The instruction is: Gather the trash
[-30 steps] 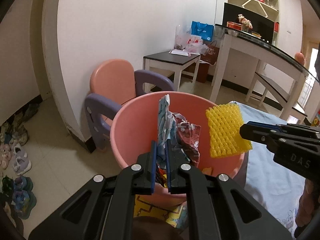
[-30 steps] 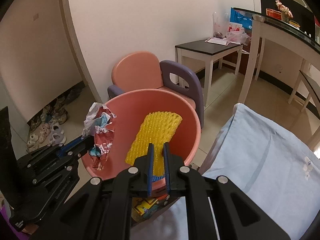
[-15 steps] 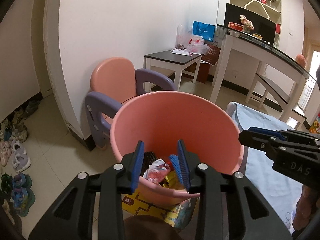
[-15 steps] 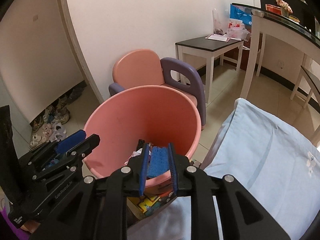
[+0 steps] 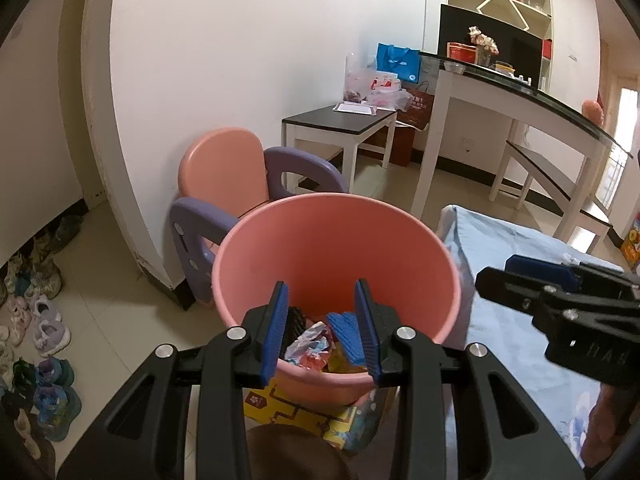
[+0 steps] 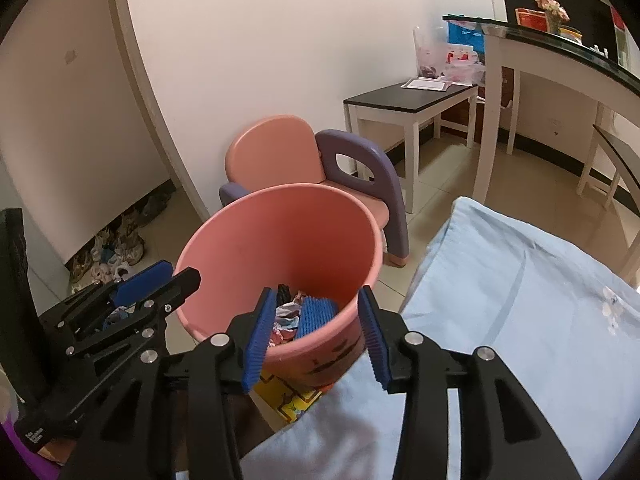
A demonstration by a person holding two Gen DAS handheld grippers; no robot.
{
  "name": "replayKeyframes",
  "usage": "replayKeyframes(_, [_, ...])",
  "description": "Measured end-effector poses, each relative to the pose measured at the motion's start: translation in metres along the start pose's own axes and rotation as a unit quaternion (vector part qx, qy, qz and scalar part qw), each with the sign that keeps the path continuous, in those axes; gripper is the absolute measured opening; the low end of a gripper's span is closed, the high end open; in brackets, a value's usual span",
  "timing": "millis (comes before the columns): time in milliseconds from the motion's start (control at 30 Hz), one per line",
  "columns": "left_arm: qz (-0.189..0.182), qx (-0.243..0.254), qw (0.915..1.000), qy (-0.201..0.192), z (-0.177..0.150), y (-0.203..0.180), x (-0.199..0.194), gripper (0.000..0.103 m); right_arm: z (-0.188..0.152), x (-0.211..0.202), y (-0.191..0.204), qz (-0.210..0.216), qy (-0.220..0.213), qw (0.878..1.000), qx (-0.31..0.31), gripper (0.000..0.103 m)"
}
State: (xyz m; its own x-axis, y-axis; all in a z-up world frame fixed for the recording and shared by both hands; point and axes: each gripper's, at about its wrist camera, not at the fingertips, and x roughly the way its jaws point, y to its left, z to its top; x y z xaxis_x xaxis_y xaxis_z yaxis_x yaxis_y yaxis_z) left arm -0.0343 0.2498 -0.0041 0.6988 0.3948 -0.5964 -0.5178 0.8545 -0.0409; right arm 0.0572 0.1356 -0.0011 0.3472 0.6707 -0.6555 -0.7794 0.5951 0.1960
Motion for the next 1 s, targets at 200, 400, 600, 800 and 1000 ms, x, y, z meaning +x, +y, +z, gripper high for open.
replayKeyframes(200, [-0.003,0.002,1.0000,-0.005,0.001,-0.010,-0.014,0.034,-0.008,-0.016,-0.004,-0.003,-0.008,1.000,0.006,0.049])
replayKeyframes(400, [-0.009,0.002,0.9999,-0.009,0.003,-0.017,-0.029,0.034,-0.014,-0.032,-0.005,-0.003,-0.017,1.000,0.012,0.052])
replayKeyframes(600, [-0.012,0.006,0.9999,-0.010,0.001,-0.025,-0.040,0.034,-0.026,-0.053,-0.001,-0.010,-0.032,0.999,0.004,0.057])
replayKeyframes(800, [-0.013,0.013,0.9998,-0.013,-0.001,-0.036,-0.051,0.034,-0.032,-0.070,-0.003,-0.018,-0.042,0.999,0.003,0.060])
replayKeyframes(1000, [-0.013,0.015,0.9997,-0.017,-0.003,-0.044,-0.060,0.034,-0.040,-0.086,-0.010,-0.027,-0.054,0.998,0.013,0.062])
